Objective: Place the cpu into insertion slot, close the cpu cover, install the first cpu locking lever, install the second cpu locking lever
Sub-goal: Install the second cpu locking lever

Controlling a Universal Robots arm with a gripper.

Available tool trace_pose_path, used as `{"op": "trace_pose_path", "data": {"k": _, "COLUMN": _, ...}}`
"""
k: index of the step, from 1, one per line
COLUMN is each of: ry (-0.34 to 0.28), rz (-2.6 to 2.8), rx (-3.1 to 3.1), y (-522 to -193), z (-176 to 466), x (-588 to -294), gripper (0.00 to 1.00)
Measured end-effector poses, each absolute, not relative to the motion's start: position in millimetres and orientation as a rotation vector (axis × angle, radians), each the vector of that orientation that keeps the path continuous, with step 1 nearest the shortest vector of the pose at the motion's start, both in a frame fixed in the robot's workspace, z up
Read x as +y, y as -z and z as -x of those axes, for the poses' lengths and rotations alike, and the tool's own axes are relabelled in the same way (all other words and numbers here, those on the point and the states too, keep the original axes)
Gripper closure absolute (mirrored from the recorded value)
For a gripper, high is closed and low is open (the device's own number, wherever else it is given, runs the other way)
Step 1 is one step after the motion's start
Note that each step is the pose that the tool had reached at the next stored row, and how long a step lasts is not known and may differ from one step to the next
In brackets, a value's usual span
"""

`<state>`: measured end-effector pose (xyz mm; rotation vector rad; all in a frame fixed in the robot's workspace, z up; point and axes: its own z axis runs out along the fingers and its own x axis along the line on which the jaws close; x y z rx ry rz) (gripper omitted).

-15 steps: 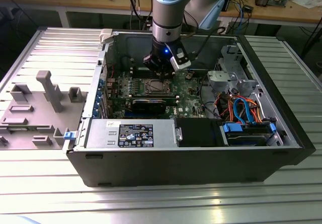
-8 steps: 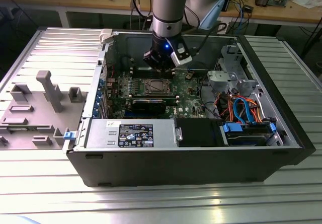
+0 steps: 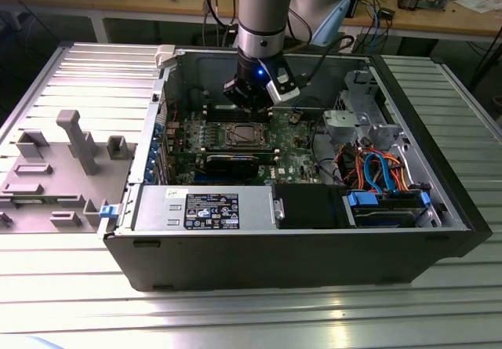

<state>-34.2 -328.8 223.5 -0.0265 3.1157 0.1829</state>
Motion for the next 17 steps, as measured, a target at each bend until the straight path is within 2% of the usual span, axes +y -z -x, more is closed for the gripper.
{"op": "trace_pose_path", "data": {"k": 17, "ry": -0.183, "rz": 0.026, "rx": 3.116, "y": -224.9, "z": 34.3, "x": -331.7, "gripper": 0.89}}
